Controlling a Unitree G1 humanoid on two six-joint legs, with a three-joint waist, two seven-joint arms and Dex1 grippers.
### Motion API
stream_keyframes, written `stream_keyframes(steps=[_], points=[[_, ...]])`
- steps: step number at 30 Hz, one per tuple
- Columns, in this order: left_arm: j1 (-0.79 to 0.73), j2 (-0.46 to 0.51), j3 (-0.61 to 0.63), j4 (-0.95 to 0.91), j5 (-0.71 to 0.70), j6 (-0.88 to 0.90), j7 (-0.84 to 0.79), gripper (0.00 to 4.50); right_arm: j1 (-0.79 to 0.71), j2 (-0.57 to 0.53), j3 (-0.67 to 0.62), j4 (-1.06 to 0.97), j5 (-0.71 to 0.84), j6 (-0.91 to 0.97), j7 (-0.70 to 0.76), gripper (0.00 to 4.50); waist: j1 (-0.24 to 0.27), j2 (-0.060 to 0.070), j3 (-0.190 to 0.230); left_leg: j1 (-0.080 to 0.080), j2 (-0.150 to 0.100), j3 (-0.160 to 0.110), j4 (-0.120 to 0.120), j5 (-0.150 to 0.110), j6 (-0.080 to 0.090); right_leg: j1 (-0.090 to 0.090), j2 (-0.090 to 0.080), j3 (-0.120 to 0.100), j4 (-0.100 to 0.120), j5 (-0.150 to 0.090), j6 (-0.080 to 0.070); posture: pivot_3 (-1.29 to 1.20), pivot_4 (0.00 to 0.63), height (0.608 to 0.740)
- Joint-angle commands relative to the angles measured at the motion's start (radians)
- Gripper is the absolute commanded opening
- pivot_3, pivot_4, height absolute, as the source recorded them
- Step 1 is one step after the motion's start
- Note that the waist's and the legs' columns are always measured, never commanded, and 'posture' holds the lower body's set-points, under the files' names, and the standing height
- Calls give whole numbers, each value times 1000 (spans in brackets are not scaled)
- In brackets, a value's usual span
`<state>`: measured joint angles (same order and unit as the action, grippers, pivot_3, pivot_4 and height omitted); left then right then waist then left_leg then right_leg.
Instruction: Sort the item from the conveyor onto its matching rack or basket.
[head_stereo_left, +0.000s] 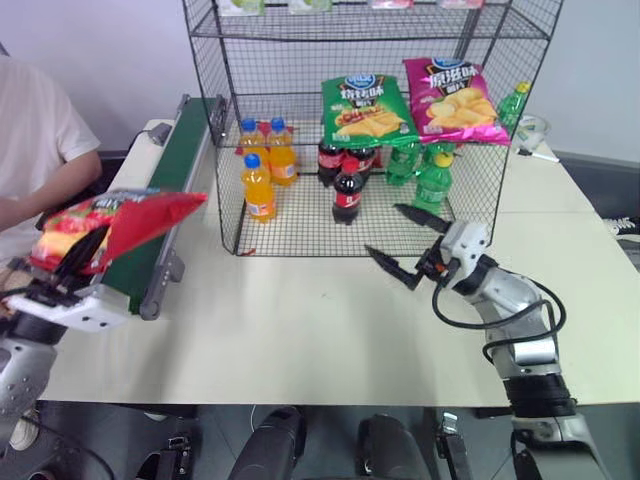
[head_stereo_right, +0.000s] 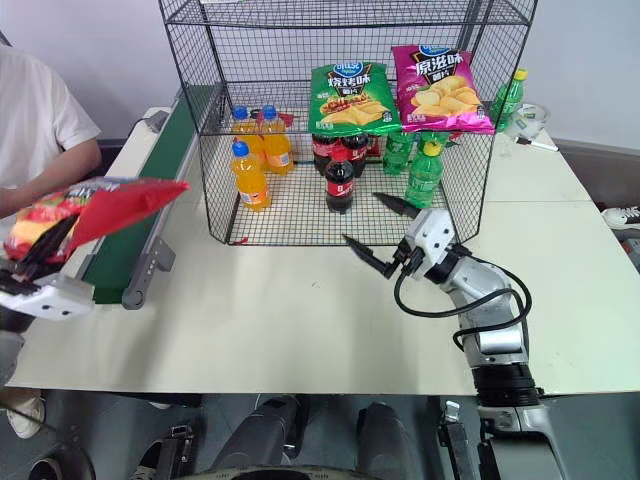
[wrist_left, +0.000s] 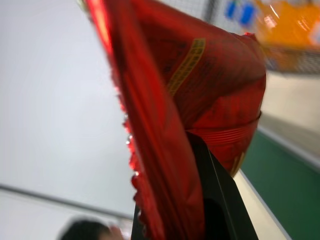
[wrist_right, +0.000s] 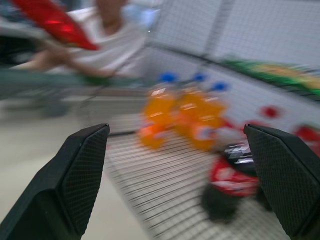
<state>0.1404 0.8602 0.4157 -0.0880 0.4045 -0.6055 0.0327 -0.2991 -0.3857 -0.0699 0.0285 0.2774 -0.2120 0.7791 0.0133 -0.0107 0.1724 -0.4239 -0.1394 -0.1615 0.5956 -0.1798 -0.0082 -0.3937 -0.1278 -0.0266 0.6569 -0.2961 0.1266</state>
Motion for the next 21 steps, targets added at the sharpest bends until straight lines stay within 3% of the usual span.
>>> stream_keyframes(steps=[1, 9, 14, 21], points=[[-143, -8, -56, -91, -42, 63, -56, 62, -14, 45, -41, -33, -36, -54, -128, 4500, -1, 0, 0, 0, 0, -1, 0, 1, -1, 0, 0, 0, 1, 0, 0, 0, 150, 740], [-500, -136, -278, 24, 43, 128, -73, 62, -4, 129, 16, -91, -103, -55, -271, 4500, -14, 1, 0, 3, 1, 1, 0, 3, -3, 2, 2, 4, 8, 0, -1, 0, 150, 740], [-737, -226, -393, 255, 172, 124, 48, 62, 16, 128, 57, -125, -99, -34, -263, 4500, -23, 0, 0, 3, 1, 0, 0, 4, -4, 2, 3, 4, 8, 1, -1, 0, 150, 740], [-1030, -281, -553, 708, 351, 145, 288, 62, 24, 117, 86, -142, -96, -11, -245, 4500, -31, 0, 0, 2, 1, 0, 0, 4, -4, 1, 3, 4, 8, 1, -1, 0, 150, 740]])
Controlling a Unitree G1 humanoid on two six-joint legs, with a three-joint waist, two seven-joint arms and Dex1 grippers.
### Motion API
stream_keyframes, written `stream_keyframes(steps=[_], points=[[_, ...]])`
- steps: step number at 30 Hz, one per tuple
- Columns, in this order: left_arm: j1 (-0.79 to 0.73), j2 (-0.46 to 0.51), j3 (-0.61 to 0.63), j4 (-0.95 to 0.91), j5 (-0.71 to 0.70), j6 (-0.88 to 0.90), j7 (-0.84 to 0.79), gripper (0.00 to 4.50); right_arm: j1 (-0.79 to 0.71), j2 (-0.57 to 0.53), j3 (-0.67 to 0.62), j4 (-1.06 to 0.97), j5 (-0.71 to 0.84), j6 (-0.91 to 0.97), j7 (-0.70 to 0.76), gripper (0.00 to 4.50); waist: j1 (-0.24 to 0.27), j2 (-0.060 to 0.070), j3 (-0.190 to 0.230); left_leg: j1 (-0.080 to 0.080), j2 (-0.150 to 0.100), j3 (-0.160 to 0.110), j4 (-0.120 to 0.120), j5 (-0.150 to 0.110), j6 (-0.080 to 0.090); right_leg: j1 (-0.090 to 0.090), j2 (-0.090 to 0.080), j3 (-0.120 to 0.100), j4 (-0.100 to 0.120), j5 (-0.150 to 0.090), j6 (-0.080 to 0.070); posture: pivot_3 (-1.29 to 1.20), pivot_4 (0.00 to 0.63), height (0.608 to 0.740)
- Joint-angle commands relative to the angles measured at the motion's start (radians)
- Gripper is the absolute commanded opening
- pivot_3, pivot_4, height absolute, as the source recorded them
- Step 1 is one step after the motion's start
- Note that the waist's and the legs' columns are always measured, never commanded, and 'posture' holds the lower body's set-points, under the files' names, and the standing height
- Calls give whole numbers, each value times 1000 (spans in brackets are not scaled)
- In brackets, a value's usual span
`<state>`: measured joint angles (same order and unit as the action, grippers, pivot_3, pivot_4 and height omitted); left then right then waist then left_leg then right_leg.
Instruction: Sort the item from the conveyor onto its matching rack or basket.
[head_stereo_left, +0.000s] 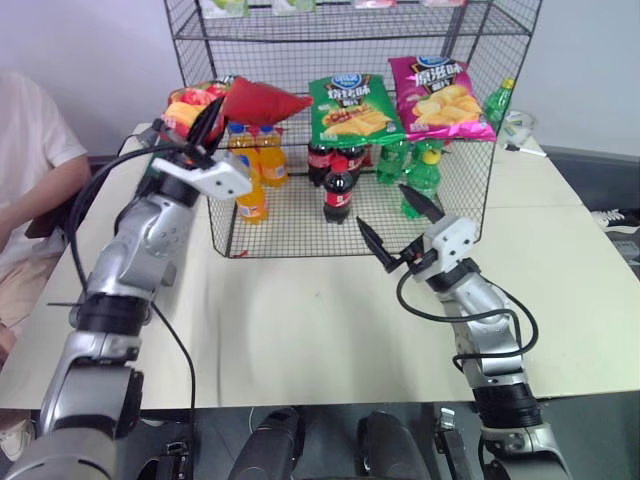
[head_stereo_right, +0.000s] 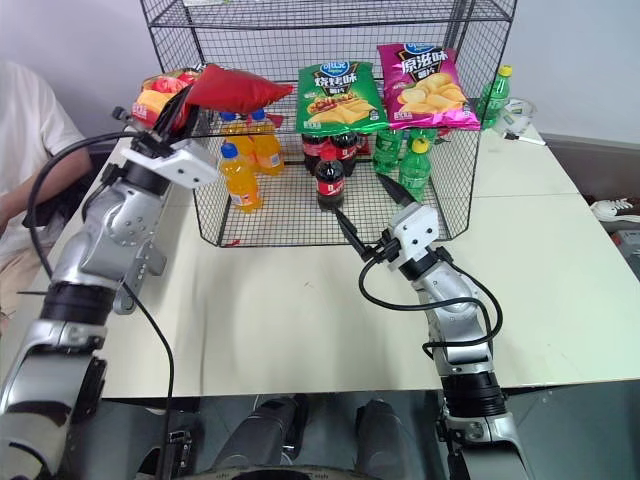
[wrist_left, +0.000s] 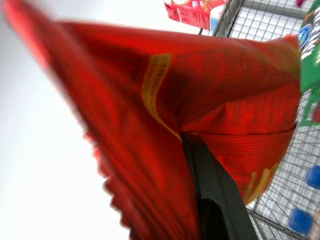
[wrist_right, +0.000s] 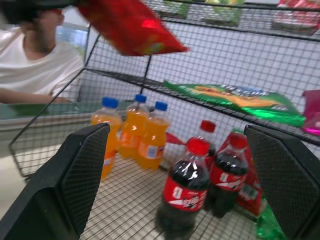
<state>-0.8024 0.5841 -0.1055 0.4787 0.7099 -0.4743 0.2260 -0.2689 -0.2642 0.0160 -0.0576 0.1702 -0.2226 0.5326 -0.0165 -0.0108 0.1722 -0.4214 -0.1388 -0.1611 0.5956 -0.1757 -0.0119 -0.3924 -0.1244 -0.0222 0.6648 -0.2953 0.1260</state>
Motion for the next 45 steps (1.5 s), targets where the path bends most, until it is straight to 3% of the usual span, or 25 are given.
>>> stream_keyframes(steps=[1, 6, 12, 17, 21, 28, 31, 36, 41, 45], points=[[-130, -13, -61, 212, 69, 25, 122, 62, -6, -5, 1, -56, 13, 0, 1, 4500, 0, 0, 0, 0, 0, 0, 0, 0, 0, 0, 0, 0, 0, 0, 0, 0, 150, 740], [-318, -84, -128, 508, 52, 17, 189, 62, -7, -6, 12, -73, 16, 19, 5, 4500, 2, -2, 1, -1, 0, 0, 1, 0, 0, 0, 0, 0, 0, 0, 0, 0, 150, 740], [-440, -176, -147, 733, -3, 61, 147, 62, -14, -7, 17, -96, 21, 48, 4, 4500, 2, -2, 0, -3, -1, 0, 2, 0, 0, -1, 0, -1, 0, 0, 1, 0, 150, 740], [-477, -225, -126, 798, -82, 51, 75, 62, -13, -5, 22, -106, 17, 58, 2, 4500, -3, -2, 1, -3, -1, 0, 2, 0, 0, -1, 0, -1, 0, 0, 1, 0, 150, 740], [-493, -225, -166, 812, -58, 105, 126, 62, -12, -3, 25, -109, 16, 65, 2, 4500, -2, -2, 1, -3, -1, 0, 2, 0, 0, -1, 0, -1, 0, 0, 1, 0, 150, 740], [-505, -221, -130, 829, -123, 75, 65, 62, -12, -6, 27, -112, 12, 71, 1, 4500, -2, -3, 1, -3, -1, 0, 3, 0, 0, -1, 0, -1, 0, 0, 1, 0, 150, 740], [-503, -211, -138, 821, -134, 57, 60, 896, -10, -9, 33, -114, 4, 71, 2, 4500, -3, -3, 1, -4, -1, 0, 3, 0, 0, -1, 0, -1, 0, 0, 1, 0, 150, 740], [-470, -185, -143, 791, -148, 22, 34, 3310, -7, -12, 33, -117, 8, 76, 1, 4500, -2, -3, 1, -3, -1, 0, 3, 0, 0, -1, 0, -1, 0, 0, 1, 0, 150, 740], [-379, -134, -105, 671, -227, -87, -37, 3310, -3, -16, 33, -117, 14, 80, 6, 4500, -4, -3, 1, -3, -1, 0, 3, 0, 0, -1, 0, -1, 0, 0, 1, 0, 150, 740], [-214, -70, -76, 401, -294, -138, -147, 3310, -6, -16, 35, -108, 19, 80, 13, 4500, -5, -2, 0, -3, 0, 0, 3, 0, 0, -2, 0, 0, 1, 0, 1, 0, 150, 740]])
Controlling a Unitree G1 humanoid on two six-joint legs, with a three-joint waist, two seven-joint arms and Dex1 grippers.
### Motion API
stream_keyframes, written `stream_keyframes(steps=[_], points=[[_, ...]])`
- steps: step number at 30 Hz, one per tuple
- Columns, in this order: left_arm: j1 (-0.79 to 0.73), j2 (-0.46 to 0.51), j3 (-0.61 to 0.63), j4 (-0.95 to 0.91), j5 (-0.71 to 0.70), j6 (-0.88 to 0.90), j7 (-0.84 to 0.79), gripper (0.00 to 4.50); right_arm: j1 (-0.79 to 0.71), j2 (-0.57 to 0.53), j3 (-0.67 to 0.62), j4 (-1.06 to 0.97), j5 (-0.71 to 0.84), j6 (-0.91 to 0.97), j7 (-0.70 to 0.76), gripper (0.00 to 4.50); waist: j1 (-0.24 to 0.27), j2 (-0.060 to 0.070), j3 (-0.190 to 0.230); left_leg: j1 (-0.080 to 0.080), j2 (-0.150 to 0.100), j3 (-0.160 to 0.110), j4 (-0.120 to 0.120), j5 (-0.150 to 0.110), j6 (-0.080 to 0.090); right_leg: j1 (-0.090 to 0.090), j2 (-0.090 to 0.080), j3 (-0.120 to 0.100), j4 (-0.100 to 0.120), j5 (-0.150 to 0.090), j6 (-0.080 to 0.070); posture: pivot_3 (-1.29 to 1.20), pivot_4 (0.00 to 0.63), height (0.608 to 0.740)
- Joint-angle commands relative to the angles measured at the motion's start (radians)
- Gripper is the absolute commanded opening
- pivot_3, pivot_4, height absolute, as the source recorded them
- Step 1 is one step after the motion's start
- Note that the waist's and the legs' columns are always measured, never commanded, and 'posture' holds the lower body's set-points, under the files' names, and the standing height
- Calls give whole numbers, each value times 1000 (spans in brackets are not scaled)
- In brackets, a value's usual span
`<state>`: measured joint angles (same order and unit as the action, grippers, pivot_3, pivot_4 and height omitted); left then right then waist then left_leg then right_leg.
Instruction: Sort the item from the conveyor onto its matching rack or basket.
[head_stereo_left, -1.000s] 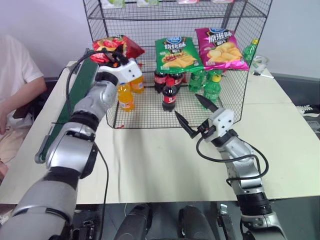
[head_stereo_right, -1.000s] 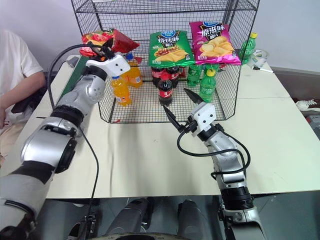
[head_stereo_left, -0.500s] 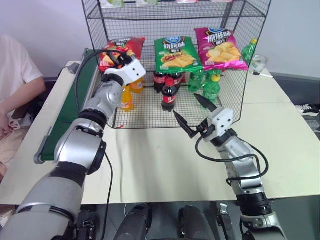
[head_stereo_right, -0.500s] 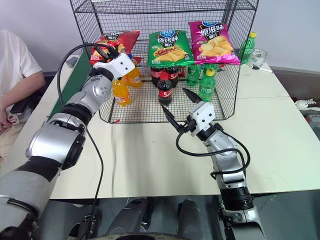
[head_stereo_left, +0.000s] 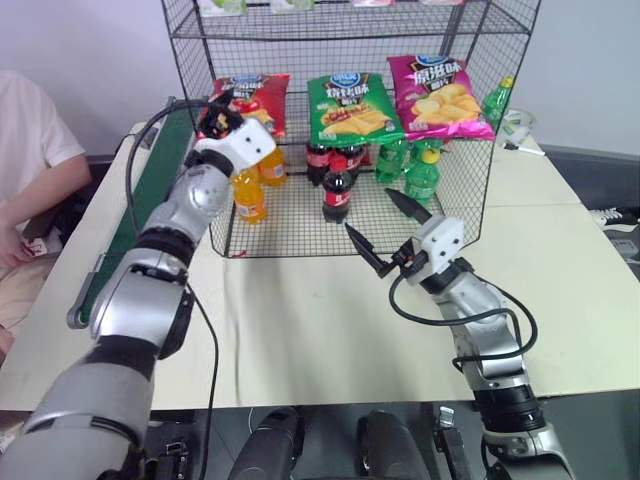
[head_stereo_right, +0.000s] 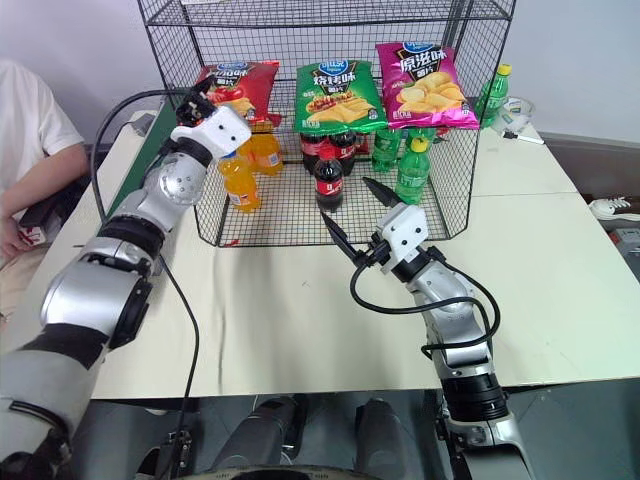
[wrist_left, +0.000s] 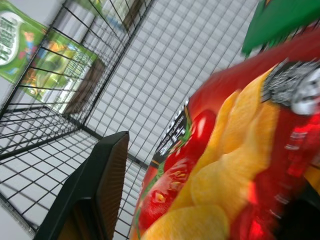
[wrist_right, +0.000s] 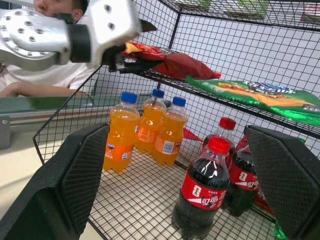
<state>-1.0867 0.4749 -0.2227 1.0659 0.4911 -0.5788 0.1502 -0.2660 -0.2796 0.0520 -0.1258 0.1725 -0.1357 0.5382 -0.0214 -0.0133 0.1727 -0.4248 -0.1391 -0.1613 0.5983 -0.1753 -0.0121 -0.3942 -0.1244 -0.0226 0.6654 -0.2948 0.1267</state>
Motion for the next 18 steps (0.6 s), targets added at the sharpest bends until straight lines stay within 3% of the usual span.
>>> stream_keyframes(steps=[1, 7, 11, 14, 18], points=[[128, 60, 59, -283, -91, -13, -99, 3310, -11, 0, 0, -36, 18, -8, 10, 4500, 0, 0, 0, 0, 0, 0, 0, 0, 0, 0, 0, 0, 0, 0, 0, 0, 150, 740], [449, 115, 191, -782, -287, 162, -276, 3310, -17, -8, -4, -29, 32, -7, 32, 4500, 0, 1, 0, 0, 0, 0, 0, 0, 0, -1, 0, 3, 1, 0, -1, 0, 150, 740], [740, 129, 314, -1097, -759, 425, -551, 3310, -1, -56, -47, -34, 74, 2, 79, 4500, 0, 2, -1, 1, 0, 1, 0, 0, 0, 0, 0, 6, 0, 0, -1, 0, 150, 740], [920, 179, 407, -1241, -1005, 679, -668, 3310, 27, -121, -92, -38, 122, 12, 133, 4500, 1, 2, -1, 1, 1, 2, 0, 0, 0, 0, 0, 7, 0, 0, -1, 0, 150, 740], [1092, 260, 515, -1316, -1055, 729, -781, 3310, 90, -219, -159, -45, 190, 33, 219, 4500, 12, 2, -1, 2, 3, 2, -1, 0, 0, 0, 2, 7, -1, 0, -3, 0, 150, 740]])
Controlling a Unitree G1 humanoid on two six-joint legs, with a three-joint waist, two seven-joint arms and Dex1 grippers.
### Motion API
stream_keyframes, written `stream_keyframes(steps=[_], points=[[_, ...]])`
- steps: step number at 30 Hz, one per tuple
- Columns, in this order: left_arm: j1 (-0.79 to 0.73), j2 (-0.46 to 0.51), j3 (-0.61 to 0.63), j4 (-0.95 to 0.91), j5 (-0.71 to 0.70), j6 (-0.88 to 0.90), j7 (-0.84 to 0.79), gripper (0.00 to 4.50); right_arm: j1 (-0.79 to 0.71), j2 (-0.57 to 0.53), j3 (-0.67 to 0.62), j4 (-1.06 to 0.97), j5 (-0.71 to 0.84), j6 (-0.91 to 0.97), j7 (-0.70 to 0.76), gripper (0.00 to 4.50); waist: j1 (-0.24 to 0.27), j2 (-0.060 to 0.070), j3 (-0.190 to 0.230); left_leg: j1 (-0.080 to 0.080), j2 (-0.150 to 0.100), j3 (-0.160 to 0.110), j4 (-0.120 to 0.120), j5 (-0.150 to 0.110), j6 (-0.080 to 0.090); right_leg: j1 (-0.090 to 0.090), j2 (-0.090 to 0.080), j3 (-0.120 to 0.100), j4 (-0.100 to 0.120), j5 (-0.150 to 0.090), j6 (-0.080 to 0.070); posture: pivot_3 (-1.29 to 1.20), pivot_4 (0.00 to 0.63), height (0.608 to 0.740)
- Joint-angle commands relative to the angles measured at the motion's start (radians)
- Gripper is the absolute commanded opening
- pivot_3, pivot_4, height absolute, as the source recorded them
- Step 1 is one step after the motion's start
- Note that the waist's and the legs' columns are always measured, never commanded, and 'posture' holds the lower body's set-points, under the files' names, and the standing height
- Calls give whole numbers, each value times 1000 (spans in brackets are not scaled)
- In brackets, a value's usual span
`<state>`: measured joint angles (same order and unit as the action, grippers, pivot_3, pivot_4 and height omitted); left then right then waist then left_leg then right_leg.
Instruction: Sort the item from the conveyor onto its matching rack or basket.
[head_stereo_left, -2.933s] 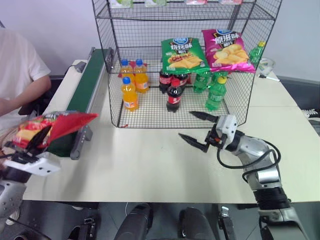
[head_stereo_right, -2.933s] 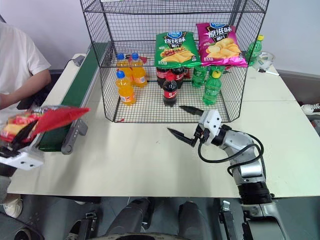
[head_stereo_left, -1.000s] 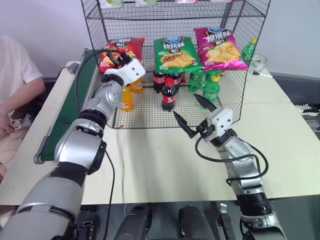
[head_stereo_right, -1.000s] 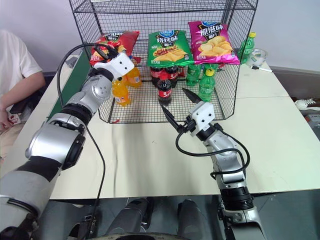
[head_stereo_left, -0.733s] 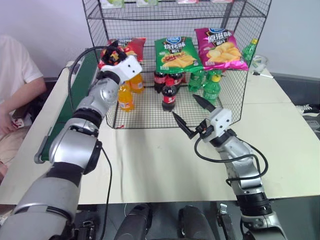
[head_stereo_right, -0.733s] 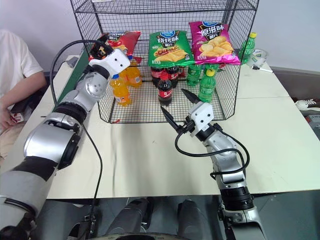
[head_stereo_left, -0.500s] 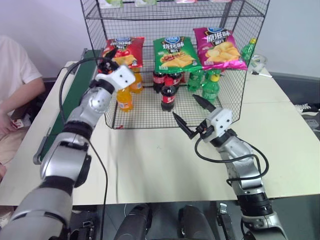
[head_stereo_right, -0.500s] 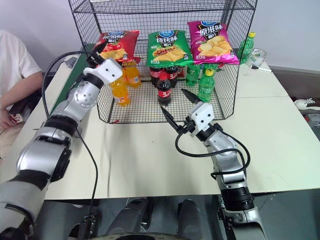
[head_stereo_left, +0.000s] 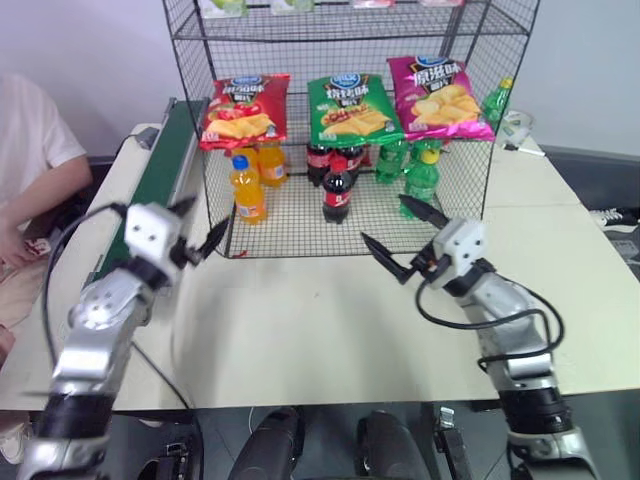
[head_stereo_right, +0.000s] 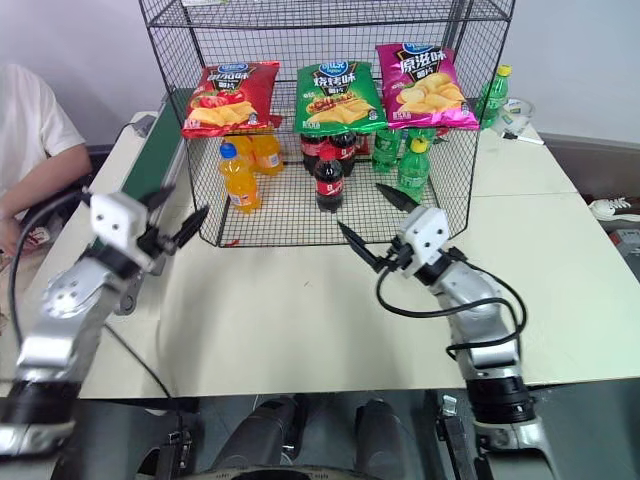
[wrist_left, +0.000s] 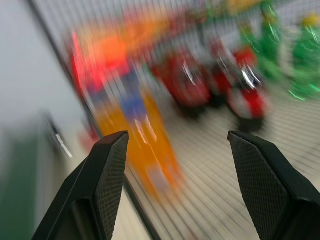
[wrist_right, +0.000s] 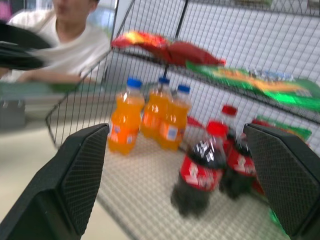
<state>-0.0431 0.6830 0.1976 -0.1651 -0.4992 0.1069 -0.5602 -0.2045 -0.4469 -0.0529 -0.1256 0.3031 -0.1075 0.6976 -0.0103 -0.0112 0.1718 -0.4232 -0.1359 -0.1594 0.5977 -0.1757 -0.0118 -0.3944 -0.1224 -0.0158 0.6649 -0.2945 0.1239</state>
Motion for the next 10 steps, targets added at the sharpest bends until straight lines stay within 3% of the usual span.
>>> stream_keyframes(steps=[1, 5, 10], points=[[87, 69, 122, -81, -59, 40, -99, 3310, 50, -83, -76, -47, 82, 16, 90, 4500, 3, 0, 0, 0, 0, 0, 0, 0, 0, 0, 0, 0, 0, -1, -1, 0, 150, 740], [208, 116, 181, -24, 30, -55, -198, 3310, 144, -206, -151, -39, 156, 53, 217, 4500, 2, 0, 0, 1, 2, 4, -1, -1, 1, 1, -2, 2, -2, -2, -4, 0, 150, 740], [211, 115, 232, 155, 64, -164, -274, 3310, 188, -284, -218, 37, 156, 24, 297, 4500, 1, 0, 0, 2, 8, 13, -1, -2, 3, 0, -1, 5, -4, -3, -6, 0, 150, 740]])
